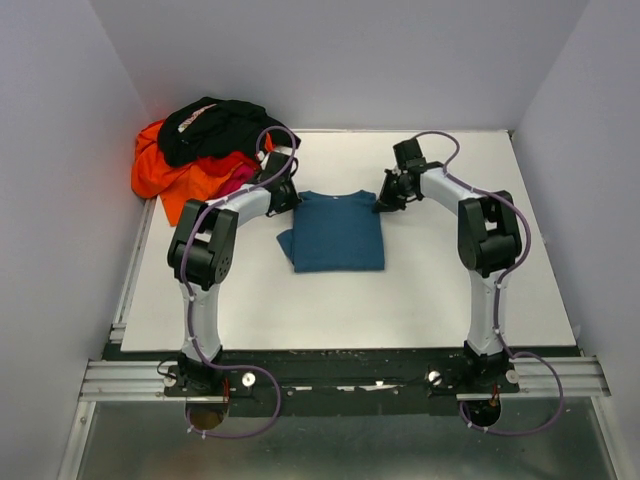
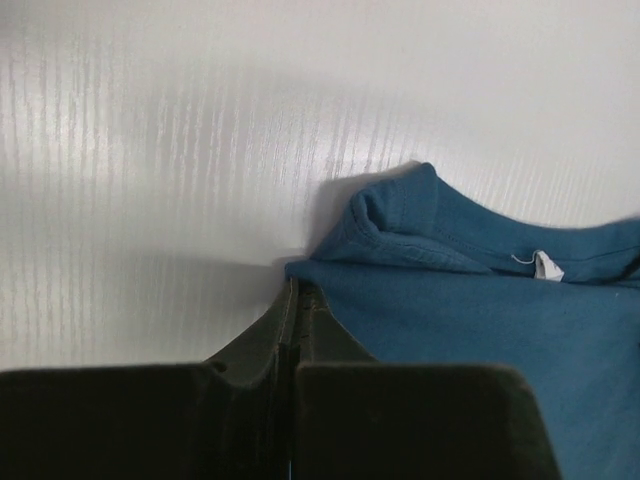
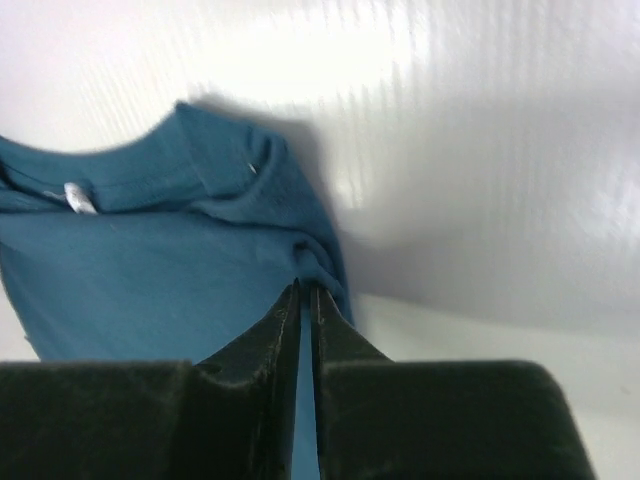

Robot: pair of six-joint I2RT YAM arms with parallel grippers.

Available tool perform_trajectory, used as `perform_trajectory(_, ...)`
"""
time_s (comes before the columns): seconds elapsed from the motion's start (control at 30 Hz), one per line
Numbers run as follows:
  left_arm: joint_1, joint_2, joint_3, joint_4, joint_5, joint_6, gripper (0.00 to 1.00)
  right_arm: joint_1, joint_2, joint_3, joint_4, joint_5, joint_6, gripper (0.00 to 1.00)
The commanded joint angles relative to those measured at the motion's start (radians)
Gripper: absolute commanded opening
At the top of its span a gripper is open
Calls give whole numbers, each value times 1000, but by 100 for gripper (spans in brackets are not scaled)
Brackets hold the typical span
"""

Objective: Fold and stack the t-shirts
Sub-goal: Put the neatly folded tshirt into the corner of the board with the right arm

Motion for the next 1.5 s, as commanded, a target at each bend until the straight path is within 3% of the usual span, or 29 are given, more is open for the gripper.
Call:
perform_trajectory(0.0, 12, -123, -75, -6, -19, 42, 15, -11, -148, -120, -3, 91, -48, 31)
perform_trajectory(0.1, 10, -223, -160, 32, -6, 47, 44, -9, -255, -250, 73, 30, -73, 50)
perform_trajectory(0.2, 10, -318, -244, 51, 4, 44, 53, -3, -335, -370, 116, -13, -91, 52)
perform_trajectory(0.37, -11, -503, -431, 106, 21, 24, 54, 23, -438, -574, 189, -87, -116, 52)
perform_trajectory(0.5, -54, -637, -563, 135, -5, 11, 56, 49, -455, -634, 206, -101, -125, 52)
perform_trajectory(0.73, -89, -798, -761, 227, -5, 2, 56, 58, -461, -682, 232, -136, -116, 40)
perform_trajectory(1.03, -91, -858, -833, 260, -17, 7, 56, 58, -490, -680, 180, -43, -82, 4)
perform_trajectory(1.47, -91, -884, -885, 316, -25, 36, 56, 23, -536, -659, 48, 164, -79, 1)
